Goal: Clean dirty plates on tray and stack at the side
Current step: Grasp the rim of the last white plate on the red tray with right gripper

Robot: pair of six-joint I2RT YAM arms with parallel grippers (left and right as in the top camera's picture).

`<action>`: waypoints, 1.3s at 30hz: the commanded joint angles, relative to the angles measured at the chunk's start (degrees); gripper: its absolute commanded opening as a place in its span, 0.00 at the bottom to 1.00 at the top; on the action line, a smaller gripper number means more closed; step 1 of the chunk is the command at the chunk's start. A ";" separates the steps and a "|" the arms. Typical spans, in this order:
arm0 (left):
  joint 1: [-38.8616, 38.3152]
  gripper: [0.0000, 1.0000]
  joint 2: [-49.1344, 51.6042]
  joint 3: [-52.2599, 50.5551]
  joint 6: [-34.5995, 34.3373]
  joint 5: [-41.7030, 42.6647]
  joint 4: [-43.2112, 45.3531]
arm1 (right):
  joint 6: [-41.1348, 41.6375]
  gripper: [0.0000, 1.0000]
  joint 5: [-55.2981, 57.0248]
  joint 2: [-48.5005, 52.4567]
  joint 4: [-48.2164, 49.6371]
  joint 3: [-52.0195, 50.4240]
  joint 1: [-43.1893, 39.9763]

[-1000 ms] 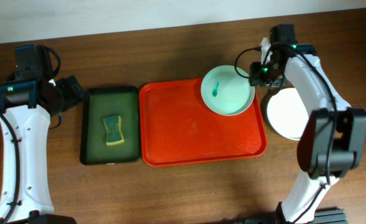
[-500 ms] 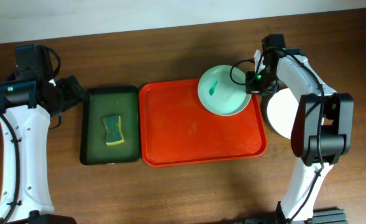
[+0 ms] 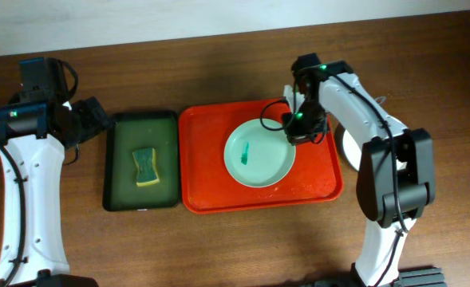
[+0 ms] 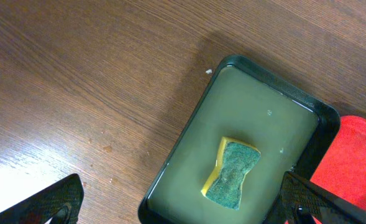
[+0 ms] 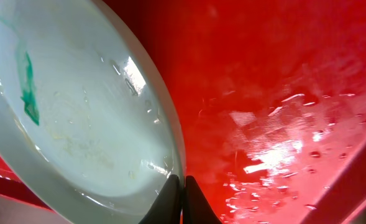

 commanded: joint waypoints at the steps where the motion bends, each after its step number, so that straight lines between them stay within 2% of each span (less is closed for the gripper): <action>1: 0.13 0.99 -0.07 0.35 -0.37 -0.04 -0.04 | 5.11 0.04 2.03 -1.38 -0.24 -0.85 2.16; 6: 0.13 0.99 -0.07 0.35 -0.37 -0.04 -0.07 | 5.09 0.04 2.12 -1.38 2.62 -4.04 2.82; 7: 0.13 0.99 -0.07 0.35 -0.37 -0.02 -0.04 | 5.09 0.10 2.10 -1.38 3.23 -4.04 2.82; 8: 0.13 0.99 -0.07 0.35 -0.37 -0.04 -0.04 | 5.09 0.29 2.12 -1.38 4.02 -4.02 2.82; 9: 0.13 0.99 -0.07 0.35 -0.37 -0.02 -0.04 | 5.07 0.41 2.10 -1.38 5.01 -3.93 2.75; 11: 0.13 0.99 -0.07 0.35 -0.37 -0.02 -0.04 | 5.09 0.51 2.08 -1.40 3.23 -1.14 2.01; 14: 0.13 0.99 -0.07 0.35 -0.37 -0.02 -0.04 | 5.11 0.62 2.10 -1.99 -8.31 8.57 0.92; 15: 0.13 0.99 -0.07 0.35 -0.37 -0.02 -0.04 | 5.11 0.71 2.05 -2.27 -11.78 10.75 0.87; 16: 0.13 0.99 -0.07 0.35 -0.37 -0.04 -0.04 | 5.11 0.98 1.62 -2.36 -13.53 11.98 0.87; 20: 0.13 0.99 -0.07 0.35 -0.37 -0.02 -0.04 | 5.09 0.98 -4.76 -2.34 -13.40 12.20 0.94; 21: 0.13 0.99 -0.07 0.35 -0.37 -0.04 -0.04 | 5.09 0.59 -4.52 -2.34 -14.73 12.20 0.83; 23: 0.13 0.99 -0.07 0.35 -0.37 -0.04 -0.04 | 7.61 0.29 -4.55 -2.34 -16.70 11.02 0.66; 25: 0.13 0.99 -0.07 0.35 -0.37 -0.04 -0.04 | 11.56 0.29 -4.52 -2.34 -15.34 7.76 1.03; 29: 0.13 0.99 -0.07 0.35 -0.37 -0.02 -0.04 | 13.44 0.31 -4.48 -2.34 -9.16 -0.20 1.68; 32: 0.13 0.99 -0.07 0.35 -0.37 -0.04 -0.04 | 14.95 0.35 -4.31 -2.34 -1.66 -8.09 1.68; 35: 0.13 0.99 -0.07 0.35 -0.37 -0.04 -0.04 | 16.06 0.35 -4.42 -2.34 4.76 -13.29 1.70; 37: 0.13 0.99 -0.07 0.35 -0.37 -0.04 -0.04 | 16.06 0.28 -4.59 -2.34 8.57 -15.65 1.70; 38: 0.13 0.99 -0.07 0.35 -0.37 -0.04 -0.07 | 16.06 0.04 -4.59 -2.34 10.27 -16.09 1.70; 39: 0.13 0.99 -0.07 0.35 -0.37 -0.02 -0.04 | 16.09 0.04 -4.87 -2.34 11.52 -16.09 1.70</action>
